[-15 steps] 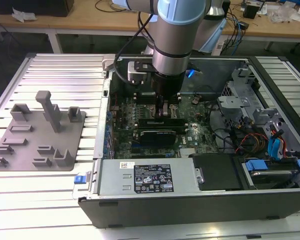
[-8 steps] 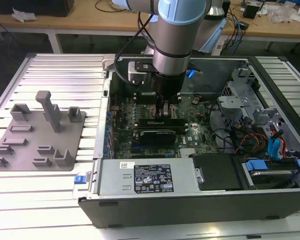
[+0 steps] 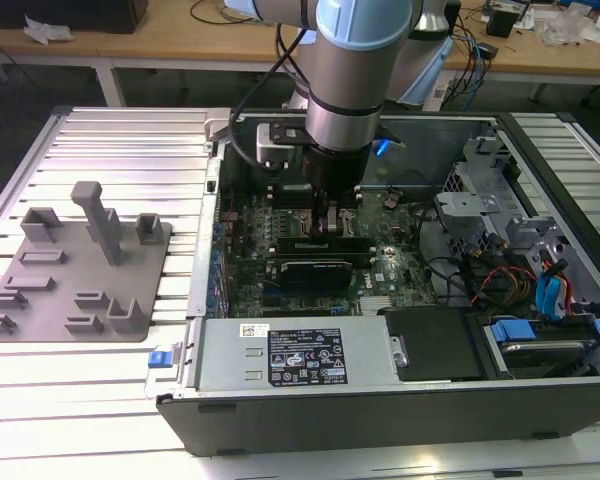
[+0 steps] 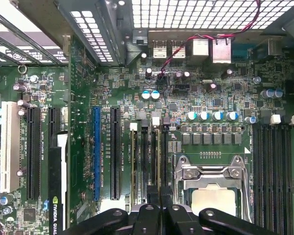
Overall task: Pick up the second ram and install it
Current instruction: 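Insert the second ram into the second slot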
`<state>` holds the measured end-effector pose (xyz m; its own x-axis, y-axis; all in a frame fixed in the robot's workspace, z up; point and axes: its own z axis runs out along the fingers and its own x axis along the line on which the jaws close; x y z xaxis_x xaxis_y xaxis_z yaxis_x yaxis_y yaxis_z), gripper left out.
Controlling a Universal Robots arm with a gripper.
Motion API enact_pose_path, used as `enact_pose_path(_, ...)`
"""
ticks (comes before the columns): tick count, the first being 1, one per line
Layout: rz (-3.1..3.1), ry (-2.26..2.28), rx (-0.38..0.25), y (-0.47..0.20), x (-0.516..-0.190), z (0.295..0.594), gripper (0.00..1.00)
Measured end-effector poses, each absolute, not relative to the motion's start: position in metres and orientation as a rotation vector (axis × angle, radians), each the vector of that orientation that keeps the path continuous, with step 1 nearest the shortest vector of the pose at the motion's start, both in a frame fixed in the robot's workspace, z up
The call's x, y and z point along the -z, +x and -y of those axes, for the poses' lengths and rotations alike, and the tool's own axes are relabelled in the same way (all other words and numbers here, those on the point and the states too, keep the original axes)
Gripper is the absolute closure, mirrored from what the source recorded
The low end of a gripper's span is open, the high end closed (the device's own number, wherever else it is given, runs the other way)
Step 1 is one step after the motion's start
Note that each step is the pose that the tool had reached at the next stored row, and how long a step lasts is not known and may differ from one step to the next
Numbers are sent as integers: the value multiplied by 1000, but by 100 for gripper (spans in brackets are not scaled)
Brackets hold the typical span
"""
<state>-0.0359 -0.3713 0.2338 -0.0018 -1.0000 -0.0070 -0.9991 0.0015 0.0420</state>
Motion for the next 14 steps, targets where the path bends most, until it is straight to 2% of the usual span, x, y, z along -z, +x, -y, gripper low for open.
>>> enact_pose_path(14, 2200, 2207, 54, -36, -231, 371, 91)
